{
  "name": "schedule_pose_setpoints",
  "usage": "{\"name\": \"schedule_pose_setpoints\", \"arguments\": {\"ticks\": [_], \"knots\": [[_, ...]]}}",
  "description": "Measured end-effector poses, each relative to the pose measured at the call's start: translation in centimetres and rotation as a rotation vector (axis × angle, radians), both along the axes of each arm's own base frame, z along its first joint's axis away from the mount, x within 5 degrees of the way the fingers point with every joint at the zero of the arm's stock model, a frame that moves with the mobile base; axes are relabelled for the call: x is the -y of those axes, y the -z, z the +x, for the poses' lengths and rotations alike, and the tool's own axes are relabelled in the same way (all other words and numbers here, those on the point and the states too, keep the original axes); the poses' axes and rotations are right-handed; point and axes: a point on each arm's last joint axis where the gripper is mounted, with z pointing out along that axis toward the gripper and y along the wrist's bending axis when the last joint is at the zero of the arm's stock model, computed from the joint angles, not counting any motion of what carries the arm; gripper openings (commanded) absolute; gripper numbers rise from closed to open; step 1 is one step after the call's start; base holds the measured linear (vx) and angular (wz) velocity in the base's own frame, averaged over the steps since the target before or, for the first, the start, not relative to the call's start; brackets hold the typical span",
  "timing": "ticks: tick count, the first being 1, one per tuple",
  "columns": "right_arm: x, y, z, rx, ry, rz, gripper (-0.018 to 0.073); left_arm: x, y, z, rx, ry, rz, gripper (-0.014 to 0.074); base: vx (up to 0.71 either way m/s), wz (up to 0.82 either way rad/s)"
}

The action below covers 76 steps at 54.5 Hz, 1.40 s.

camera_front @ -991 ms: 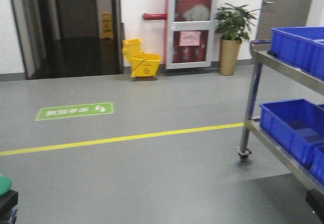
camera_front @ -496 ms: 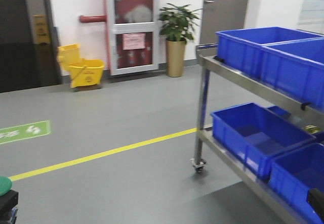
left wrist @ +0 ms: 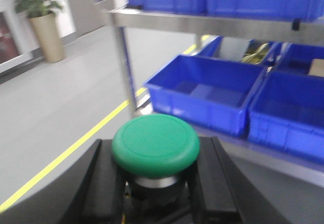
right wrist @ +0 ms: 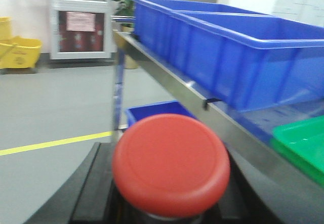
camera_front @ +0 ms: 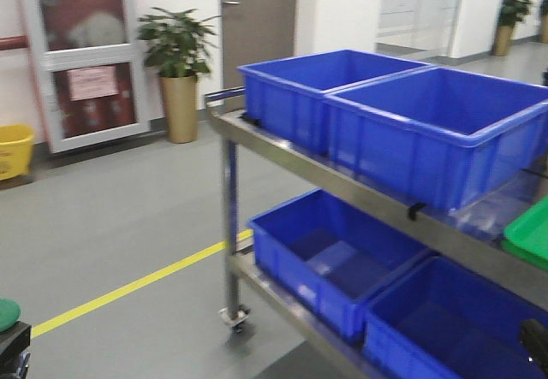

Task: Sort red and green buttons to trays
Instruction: 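Drive the base to the green and red trays holding both buttons, then move left gripper over green tray and right gripper over red tray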

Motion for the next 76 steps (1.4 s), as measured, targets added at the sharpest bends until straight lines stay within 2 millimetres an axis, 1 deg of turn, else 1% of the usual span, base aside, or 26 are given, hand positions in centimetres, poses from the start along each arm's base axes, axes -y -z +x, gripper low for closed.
{"name": "schedule_pose_setpoints", "arguments": {"ticks": [19, 39, 76], "knots": [[0.0, 0.0, 0.0, 0.0, 0.0, 0.0, -0.0008, 0.0, 0.01, 0.0, -0.001, 0.0, 0.0, -0.0006, 0.39, -0.73], [0.02, 0.01, 0.0, -0.002, 0.002, -0.001, -0.0008, 0.0, 0.01, 0.0, -0.001, 0.0, 0.0, -0.0006, 0.23, -0.76], [0.02, 0.02, 0.0, -0.002, 0.002, -0.001, -0.0008, 0.0, 0.0, 0.0, 0.0, 0.0, 0.0, -0.0006, 0.18, -0.41]]}}
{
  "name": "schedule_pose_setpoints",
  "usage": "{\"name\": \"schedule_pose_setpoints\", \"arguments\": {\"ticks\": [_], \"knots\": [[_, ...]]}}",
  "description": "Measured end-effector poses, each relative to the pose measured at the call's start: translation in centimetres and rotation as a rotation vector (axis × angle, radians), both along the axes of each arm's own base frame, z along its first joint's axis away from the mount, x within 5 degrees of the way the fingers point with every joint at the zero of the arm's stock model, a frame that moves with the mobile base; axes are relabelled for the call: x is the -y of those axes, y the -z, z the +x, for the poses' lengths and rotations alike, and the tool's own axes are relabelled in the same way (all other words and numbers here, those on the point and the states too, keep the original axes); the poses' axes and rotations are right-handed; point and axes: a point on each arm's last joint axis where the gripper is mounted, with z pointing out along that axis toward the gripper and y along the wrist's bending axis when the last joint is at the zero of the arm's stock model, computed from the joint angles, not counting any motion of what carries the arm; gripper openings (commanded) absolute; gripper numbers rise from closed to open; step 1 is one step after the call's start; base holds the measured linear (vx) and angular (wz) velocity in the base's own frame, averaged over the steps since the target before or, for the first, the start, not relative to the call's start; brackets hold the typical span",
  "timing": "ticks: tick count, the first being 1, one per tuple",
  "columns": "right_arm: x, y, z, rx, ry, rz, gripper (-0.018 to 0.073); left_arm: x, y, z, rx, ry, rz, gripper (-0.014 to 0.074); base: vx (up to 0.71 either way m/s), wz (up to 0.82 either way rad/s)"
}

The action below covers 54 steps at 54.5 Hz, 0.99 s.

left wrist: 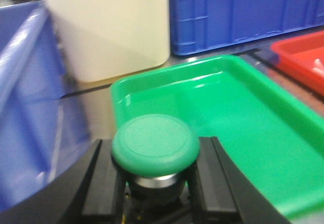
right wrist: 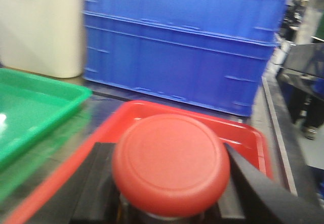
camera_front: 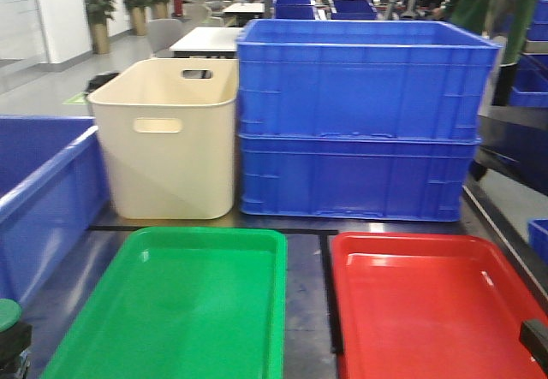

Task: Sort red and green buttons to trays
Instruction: 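Move left gripper over green tray and right gripper over red tray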

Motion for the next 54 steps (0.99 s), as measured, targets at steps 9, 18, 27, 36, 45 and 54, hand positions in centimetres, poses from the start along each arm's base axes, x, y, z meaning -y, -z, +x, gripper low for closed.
{"name": "schedule_pose_setpoints", "arguments": {"ticks": [9, 18, 27, 36, 45, 54], "knots": [[0.01, 0.01, 0.0, -0.001, 0.001, 0.0, -0.0008, 0.0, 0.01, 0.02, -0.001, 0.0, 0.0, -0.0006, 0.1, -0.33], [0.01, 0.01, 0.0, -0.001, 0.001, 0.0, -0.0008, 0.0, 0.01, 0.02, -0.001, 0.0, 0.0, -0.0006, 0.03, -0.09], [0.01, 0.01, 0.0, -0.001, 0.001, 0.0, -0.0008, 0.0, 0.01, 0.02, -0.001, 0.0, 0.0, -0.0006, 0.0, 0.01], [0.01, 0.01, 0.0, -0.001, 0.001, 0.0, -0.0008, 0.0, 0.02, 0.01, -0.002, 0.0, 0.001, -0.0006, 0.0, 0.0], [0.01, 0.01, 0.0, -0.001, 0.001, 0.0, -0.0008, 0.0, 0.02, 0.01, -0.002, 0.0, 0.001, -0.0006, 0.0, 0.0], [0.01, 0.01, 0.0, -0.001, 0.001, 0.0, -0.0008, 0.0, 0.02, 0.01, -0.002, 0.0, 0.001, -0.0006, 0.0, 0.0]]}}
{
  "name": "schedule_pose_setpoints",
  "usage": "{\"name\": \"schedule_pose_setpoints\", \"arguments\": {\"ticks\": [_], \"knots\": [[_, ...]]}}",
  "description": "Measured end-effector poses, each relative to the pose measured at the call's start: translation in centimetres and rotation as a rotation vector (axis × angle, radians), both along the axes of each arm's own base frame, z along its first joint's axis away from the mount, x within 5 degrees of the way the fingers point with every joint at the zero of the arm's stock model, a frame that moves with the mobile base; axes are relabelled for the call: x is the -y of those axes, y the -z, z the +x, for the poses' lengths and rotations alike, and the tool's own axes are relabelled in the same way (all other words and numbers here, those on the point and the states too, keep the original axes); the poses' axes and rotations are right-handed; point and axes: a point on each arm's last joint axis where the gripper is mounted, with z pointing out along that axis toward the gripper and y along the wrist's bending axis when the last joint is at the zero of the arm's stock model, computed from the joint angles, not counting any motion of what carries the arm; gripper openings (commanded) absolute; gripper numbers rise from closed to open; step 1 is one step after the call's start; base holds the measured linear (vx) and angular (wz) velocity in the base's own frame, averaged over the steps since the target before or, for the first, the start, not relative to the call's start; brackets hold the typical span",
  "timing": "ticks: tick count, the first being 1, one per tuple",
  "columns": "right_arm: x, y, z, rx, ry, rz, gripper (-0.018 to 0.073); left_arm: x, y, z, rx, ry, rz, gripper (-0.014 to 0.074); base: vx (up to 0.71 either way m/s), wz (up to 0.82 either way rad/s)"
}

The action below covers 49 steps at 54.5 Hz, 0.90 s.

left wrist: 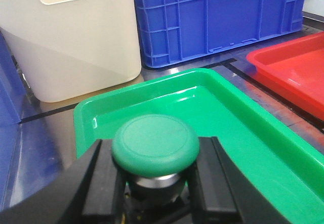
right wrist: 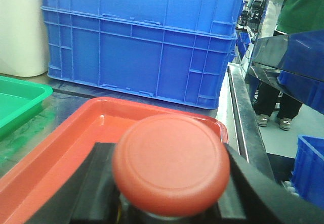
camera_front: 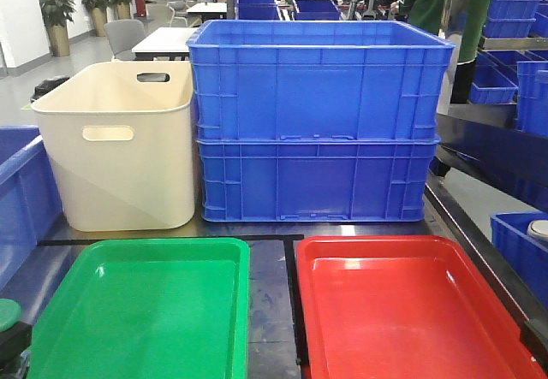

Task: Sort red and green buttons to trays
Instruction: 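Move left gripper over green tray and right gripper over red tray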

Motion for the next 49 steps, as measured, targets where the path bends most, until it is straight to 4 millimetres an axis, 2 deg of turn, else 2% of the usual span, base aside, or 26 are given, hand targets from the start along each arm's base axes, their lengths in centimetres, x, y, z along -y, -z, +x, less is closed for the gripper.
{"name": "schedule_pose_setpoints", "arguments": {"ticks": [10, 18, 25, 41, 49], "knots": [[-0.2, 0.1, 0.2, -0.007, -0.015, 0.018, -0.0008, 0.1, -0.2, 0.0, 0.016, 0.006, -0.007, -0.0006, 0.0, 0.0], [-0.9, 1.0, 1.7, -0.051, -0.086, 0.027, -0.0008, 0.4, -1.0, 0.1, 0.105, 0.041, -0.044, -0.0006, 0.0, 0.0], [-1.7, 2.1, 4.6, -0.122, -0.153, 0.005, -0.0008, 1.1, -0.9, 1.1, 0.141, 0.076, -0.066, -0.0006, 0.0, 0.0], [-3.8, 5.2, 14.0, -0.184, -0.31, -0.004, -0.0008, 2.9, 2.4, 5.3, 0.044, 0.109, -0.104, -0.0006, 0.0, 0.0], [-4.3, 7.3, 17.0, -0.207, -0.335, -0.016, -0.0003, 3.4, 3.6, 6.4, 0.009, 0.118, -0.101, -0.0002, 0.0, 0.0]]}}
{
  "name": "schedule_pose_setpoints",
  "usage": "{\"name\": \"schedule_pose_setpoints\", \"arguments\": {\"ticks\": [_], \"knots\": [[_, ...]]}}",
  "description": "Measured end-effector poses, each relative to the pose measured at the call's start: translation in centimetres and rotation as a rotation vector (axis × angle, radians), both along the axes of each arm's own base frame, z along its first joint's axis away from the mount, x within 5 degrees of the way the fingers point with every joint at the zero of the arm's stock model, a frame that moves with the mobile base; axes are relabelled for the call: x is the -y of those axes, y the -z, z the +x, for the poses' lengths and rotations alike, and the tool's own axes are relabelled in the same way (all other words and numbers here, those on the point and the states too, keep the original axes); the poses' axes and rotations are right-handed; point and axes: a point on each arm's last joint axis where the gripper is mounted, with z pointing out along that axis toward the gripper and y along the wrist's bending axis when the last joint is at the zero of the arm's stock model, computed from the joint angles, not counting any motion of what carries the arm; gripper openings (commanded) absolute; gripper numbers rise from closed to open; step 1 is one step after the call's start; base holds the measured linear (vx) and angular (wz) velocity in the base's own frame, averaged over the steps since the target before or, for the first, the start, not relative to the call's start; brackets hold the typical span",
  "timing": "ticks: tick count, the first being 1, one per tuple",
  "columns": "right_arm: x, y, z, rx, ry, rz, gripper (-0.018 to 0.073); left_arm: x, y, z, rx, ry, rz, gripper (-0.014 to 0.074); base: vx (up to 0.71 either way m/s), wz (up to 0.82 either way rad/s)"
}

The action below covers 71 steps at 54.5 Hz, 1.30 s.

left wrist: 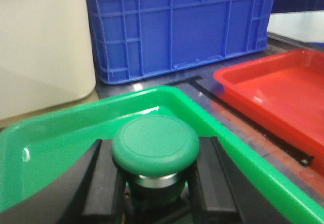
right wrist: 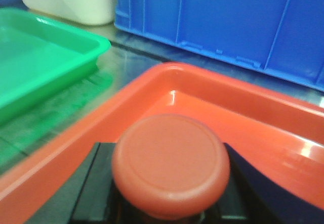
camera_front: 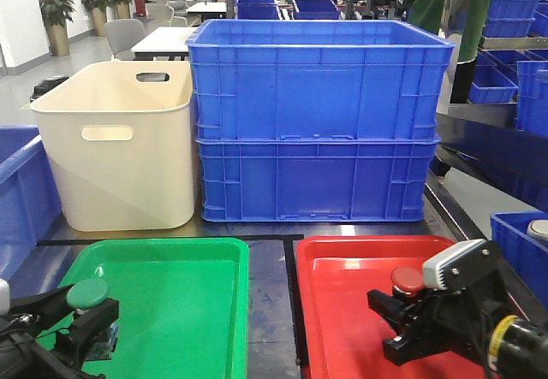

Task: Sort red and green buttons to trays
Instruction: 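Move left gripper over green tray and right gripper over red tray, then lower the green button into the green tray and open left gripper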

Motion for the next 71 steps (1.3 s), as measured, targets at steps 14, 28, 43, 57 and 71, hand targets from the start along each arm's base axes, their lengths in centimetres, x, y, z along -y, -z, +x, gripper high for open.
{"name": "schedule_pose_setpoints", "arguments": {"ticks": [14, 28, 43, 57, 71], "knots": [[0.2, 2.8, 1.7, -0.055, 0.038, -0.01, 0.0125, 0.2, 0.0, 0.2, 0.022, 0.011, -0.015, 0.0005, 0.0, 0.0], [0.6, 2.8, 2.2, -0.076, 0.121, 0.059, 0.0536, 0.2, 0.0, 0.2, 0.024, 0.012, -0.013, 0.0068, 0.0, 0.0], [0.7, 3.0, 2.2, -0.09, 0.134, 0.057, 0.0712, 0.5, 0.6, 0.8, 0.018, 0.021, -0.018, 0.0293, 0.0, 0.0], [0.7, 3.0, 2.2, -0.093, 0.135, 0.06, 0.0643, 1.4, 1.4, 4.5, -0.008, -0.015, -0.026, 0.0459, 0.0, 0.0], [0.7, 3.0, 2.2, -0.107, 0.145, 0.084, 0.0539, 2.3, 4.8, 9.0, -0.086, -0.076, 0.015, 0.0458, 0.0, 0.0]]}}
